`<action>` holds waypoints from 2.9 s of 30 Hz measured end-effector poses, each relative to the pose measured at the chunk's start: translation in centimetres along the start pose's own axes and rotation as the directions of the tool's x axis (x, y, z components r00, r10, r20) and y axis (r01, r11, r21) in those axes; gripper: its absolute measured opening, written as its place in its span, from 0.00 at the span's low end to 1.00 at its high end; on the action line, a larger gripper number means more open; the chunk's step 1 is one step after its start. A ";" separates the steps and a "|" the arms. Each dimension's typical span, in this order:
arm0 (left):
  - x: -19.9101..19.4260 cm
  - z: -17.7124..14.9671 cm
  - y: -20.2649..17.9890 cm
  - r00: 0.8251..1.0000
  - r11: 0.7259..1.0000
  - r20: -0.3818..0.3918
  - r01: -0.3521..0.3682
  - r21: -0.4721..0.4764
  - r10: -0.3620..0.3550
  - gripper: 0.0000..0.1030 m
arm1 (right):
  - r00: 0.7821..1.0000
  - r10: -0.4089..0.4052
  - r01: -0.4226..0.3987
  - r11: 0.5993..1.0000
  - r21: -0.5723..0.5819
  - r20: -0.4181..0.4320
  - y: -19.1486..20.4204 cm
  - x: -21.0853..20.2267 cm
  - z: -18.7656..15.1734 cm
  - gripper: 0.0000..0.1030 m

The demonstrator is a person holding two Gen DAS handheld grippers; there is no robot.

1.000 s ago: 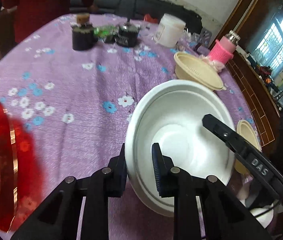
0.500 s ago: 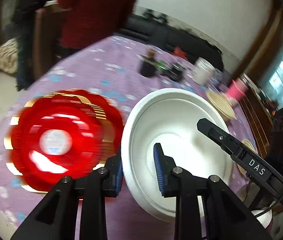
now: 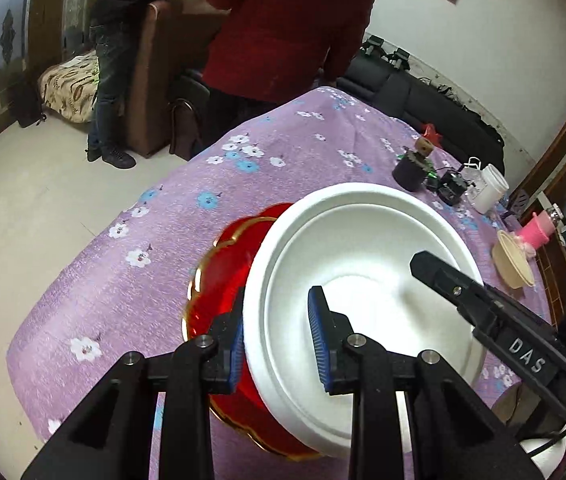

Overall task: Organize plates and bowls
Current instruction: 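Lower the white bowl onto the red plate stack, open left tool, then move the left tool to the large beige plastic bowl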

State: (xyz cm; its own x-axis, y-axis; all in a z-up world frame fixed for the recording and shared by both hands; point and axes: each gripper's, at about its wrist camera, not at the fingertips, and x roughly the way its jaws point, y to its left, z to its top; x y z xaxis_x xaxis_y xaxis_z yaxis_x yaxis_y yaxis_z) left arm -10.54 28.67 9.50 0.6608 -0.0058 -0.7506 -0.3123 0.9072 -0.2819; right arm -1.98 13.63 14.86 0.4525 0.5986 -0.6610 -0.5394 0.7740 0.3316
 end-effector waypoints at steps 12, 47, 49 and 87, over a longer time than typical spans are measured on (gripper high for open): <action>-2.6 -0.4 1.0 0.994 0.998 0.103 0.049 -0.032 -0.045 0.67 | 0.986 -0.162 0.167 0.975 -0.148 0.043 1.7 1.5 -1.1 0.26; -5.6 -6.2 -13.5 0.989 0.955 0.128 0.028 0.296 -0.068 0.80 | 0.879 -0.396 0.324 0.904 0.278 0.265 -15.9 -20.9 -9.3 0.67; -5.2 -6.6 -14.2 0.990 0.951 0.110 0.048 0.306 -0.086 0.80 | 0.848 -0.449 0.354 0.875 0.331 0.281 -17.8 -23.5 -9.9 0.67; 1.4 -8.6 -22.0 0.970 0.889 -0.154 0.237 0.391 -0.191 0.80 | 0.966 -0.257 0.232 0.907 0.352 0.025 -25.0 -15.6 -11.8 0.16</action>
State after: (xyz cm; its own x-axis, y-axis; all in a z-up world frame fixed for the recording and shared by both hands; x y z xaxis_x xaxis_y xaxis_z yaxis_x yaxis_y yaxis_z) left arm -8.59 5.09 9.50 0.5954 -0.2434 -0.7657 0.1457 0.9699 -0.1950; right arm -3.93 -17.49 8.95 0.5938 0.3844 -0.7069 -0.1343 0.9135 0.3839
